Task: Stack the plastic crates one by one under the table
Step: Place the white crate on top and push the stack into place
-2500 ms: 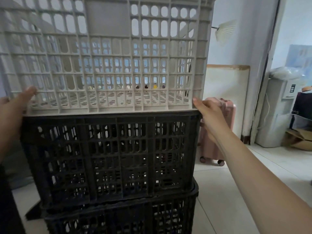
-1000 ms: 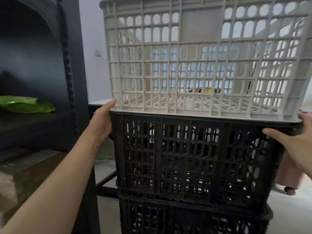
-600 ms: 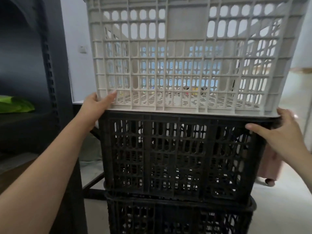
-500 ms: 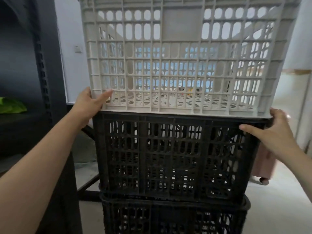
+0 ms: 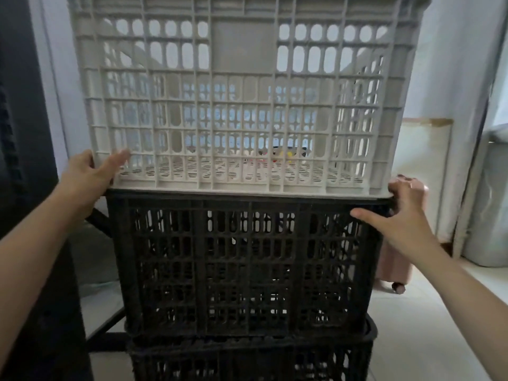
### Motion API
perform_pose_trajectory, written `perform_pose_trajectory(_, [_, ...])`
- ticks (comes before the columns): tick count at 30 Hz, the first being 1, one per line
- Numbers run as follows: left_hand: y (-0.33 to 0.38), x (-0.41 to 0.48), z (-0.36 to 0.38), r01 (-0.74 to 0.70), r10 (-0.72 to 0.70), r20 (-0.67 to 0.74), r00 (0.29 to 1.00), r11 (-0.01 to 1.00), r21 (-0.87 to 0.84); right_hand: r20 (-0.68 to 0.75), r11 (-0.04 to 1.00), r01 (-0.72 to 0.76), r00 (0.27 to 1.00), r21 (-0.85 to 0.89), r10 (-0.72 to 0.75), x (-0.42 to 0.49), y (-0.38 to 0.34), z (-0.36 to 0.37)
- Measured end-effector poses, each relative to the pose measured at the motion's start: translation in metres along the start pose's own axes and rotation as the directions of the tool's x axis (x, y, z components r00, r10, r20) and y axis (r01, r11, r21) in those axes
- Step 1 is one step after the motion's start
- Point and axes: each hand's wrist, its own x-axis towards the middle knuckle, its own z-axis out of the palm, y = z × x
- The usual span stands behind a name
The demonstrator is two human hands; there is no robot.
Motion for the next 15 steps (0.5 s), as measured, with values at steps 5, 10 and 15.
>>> perform_pose_trajectory(5, [-0.024,0.017,-0.004,0.036,-0.037,-0.033,0.999,0.999,-0.035,0.064,1.0,0.008,0.998,0.028,-0.01,0.007,-0.001,-0.003])
perform_pose_trajectory(10, [-0.059,0.047,-0.007,0.022,-0.027,-0.115,0.993,0.999,-0.046,0.15,0.987,0.013,0.988,0.159,-0.038,0.008,-0.006,-0.009])
perform_pose_trajectory(15, [-0.032,0.018,0.003,-0.076,0.079,-0.134,0.988,0.997,0.029,0.213,0.949,-0.038,0.977,0.312,-0.031,0.014,-0.006,-0.012])
